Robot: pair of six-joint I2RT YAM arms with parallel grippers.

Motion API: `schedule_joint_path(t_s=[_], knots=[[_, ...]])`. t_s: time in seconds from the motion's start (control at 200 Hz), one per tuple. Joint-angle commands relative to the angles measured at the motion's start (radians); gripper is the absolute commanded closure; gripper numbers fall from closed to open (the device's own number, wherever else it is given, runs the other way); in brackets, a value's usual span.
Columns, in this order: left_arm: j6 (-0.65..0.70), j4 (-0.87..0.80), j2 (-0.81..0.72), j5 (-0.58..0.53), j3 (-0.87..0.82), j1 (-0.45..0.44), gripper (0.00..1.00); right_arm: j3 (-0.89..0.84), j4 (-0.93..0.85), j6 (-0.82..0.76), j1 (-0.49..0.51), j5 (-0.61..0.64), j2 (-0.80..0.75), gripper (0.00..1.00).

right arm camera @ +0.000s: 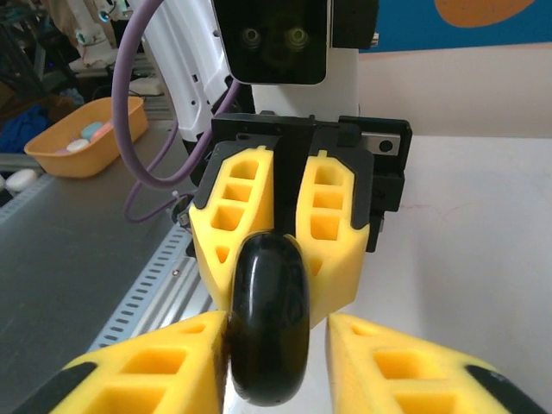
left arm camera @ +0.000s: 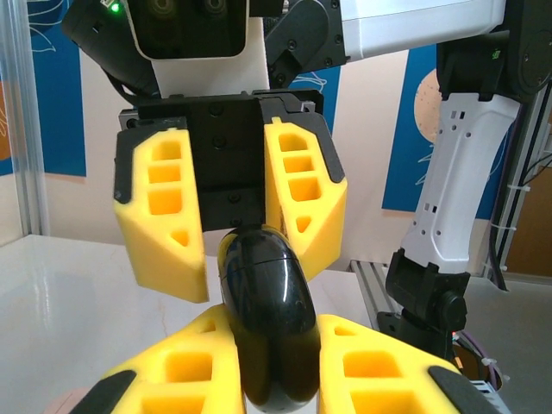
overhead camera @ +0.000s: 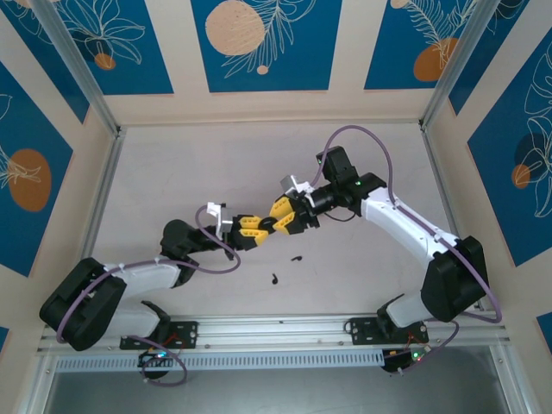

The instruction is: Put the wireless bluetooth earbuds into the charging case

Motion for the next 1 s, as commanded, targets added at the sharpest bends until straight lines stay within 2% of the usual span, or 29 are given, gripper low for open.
schedule_joint_path(t_s=[0.0,0.095,0.215,0.42,0.52,0.625,0.78,0.995], knots=[[-0.007,0.053,-0.024,0.015,0.011,0.006,0.81,0.042,-0.087,-0.056,0.008,-0.036,0.011,0.76],[0.009,0.051,-0.022,-0.01,0.0,0.007,0.7,0.055,-0.123,-0.079,0.006,-0.004,-0.001,0.87],[0.095,-0.005,-0.037,-0.066,-0.028,0.007,0.55,0.056,-0.157,-0.091,0.002,0.124,-0.048,0.87],[0.35,-0.394,-0.15,-0.097,-0.008,0.007,0.5,0.054,-0.252,-0.184,0.066,0.503,-0.116,0.88],[0.463,-0.59,-0.207,-0.108,0.017,0.003,0.49,0.057,-0.266,-0.219,0.114,0.626,-0.119,0.88],[0.526,-0.688,-0.229,-0.109,0.034,-0.008,0.49,0.078,-0.278,-0.239,0.149,0.663,-0.104,0.87],[0.565,-0.755,-0.22,-0.089,0.057,-0.024,0.49,0.117,-0.3,-0.253,0.187,0.643,-0.061,0.88],[0.572,-0.777,-0.215,-0.082,0.069,-0.036,0.52,0.154,-0.32,-0.269,0.223,0.613,-0.013,0.88]])
